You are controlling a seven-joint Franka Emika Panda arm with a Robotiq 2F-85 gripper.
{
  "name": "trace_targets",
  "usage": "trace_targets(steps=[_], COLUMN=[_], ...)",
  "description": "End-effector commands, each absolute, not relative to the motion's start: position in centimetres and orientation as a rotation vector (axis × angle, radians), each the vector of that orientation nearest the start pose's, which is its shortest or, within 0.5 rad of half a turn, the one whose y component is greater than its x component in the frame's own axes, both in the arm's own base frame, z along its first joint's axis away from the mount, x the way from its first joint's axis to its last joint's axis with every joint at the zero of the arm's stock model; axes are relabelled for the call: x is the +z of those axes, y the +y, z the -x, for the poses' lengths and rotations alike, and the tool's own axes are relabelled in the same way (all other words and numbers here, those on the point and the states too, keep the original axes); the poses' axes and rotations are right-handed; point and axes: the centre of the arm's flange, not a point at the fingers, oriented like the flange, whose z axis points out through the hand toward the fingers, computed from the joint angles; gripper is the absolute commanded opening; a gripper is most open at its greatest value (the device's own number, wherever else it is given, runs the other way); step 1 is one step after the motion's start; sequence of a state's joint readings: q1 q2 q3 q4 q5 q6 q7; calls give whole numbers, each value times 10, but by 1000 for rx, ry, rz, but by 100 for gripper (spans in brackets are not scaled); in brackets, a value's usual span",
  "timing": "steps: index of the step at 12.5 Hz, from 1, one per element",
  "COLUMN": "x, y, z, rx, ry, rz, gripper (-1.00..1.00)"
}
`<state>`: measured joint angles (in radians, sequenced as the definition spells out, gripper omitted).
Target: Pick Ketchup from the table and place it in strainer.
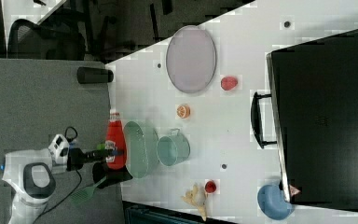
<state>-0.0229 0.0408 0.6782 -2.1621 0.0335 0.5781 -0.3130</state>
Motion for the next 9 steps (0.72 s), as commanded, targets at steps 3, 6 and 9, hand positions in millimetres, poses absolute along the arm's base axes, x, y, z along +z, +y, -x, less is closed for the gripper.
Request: trace_targets(steps=[3,6,9], x=[328,279,240], y=[380,399,402], z=[-419,-409,-411], rx=[115,161,155], ry=[183,171,209], rz=[2971,2956,2910], gripper=[25,25,50])
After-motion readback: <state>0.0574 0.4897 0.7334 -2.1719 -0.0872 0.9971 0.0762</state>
